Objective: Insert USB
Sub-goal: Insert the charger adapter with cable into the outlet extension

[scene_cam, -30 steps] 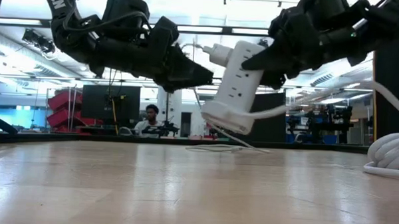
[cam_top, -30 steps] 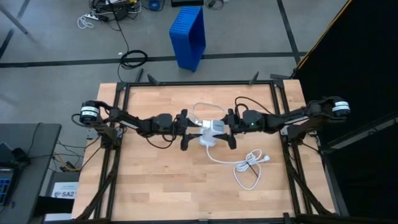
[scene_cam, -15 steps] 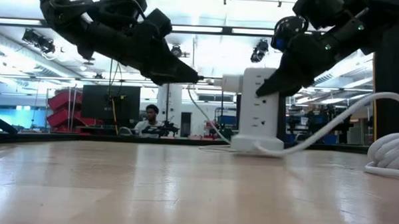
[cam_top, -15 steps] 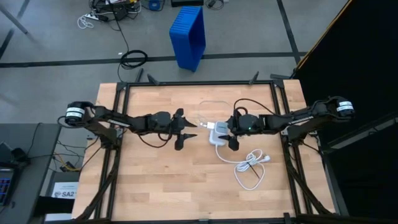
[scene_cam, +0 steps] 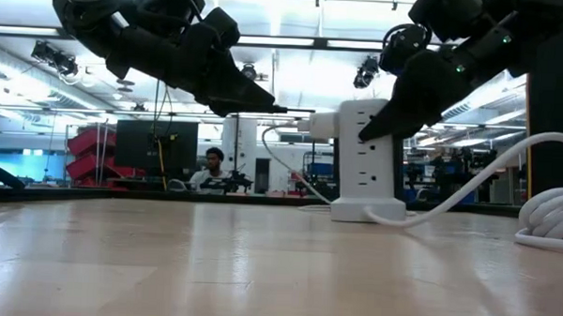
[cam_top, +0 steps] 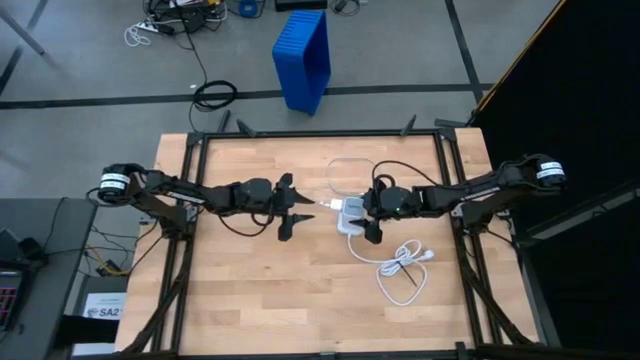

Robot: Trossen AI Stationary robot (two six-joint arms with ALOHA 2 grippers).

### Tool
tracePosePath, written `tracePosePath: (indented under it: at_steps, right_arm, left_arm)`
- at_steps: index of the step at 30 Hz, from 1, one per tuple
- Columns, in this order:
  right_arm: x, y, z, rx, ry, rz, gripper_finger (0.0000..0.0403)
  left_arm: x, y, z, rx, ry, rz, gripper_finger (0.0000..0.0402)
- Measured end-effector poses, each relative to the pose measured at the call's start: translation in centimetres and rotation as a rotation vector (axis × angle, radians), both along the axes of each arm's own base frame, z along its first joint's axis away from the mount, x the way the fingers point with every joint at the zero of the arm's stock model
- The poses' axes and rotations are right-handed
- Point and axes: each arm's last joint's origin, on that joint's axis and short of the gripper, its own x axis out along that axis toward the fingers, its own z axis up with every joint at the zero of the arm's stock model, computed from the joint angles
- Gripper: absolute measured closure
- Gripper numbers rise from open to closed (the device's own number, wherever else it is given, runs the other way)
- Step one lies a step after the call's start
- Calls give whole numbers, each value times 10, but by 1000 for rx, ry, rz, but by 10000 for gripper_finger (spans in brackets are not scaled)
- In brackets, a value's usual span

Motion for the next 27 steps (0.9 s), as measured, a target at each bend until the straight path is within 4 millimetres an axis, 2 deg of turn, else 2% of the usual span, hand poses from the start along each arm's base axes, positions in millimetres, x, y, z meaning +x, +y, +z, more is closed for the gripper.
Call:
tracePosePath:
  at_steps: [3, 7, 9, 18, 27]
  right_arm:
    - [2, 2, 2, -11, -36, 20, 130]
    - [2, 3, 1, 21, -46, 11, 40]
    - [2, 3, 2, 36, -49, 3, 17]
    - [1, 3, 3, 29, -41, 11, 66]
    - [-16, 5, 31, 49, -120, 27, 57]
  left_arm:
    - [0, 0, -1, 0, 9, 0, 218]
    - [0, 0, -1, 0, 9, 0, 218]
    - [0, 0, -1, 1, 10, 0, 218]
    - [0, 0, -1, 2, 10, 0, 218]
    - [0, 0, -1, 2, 12, 0, 218]
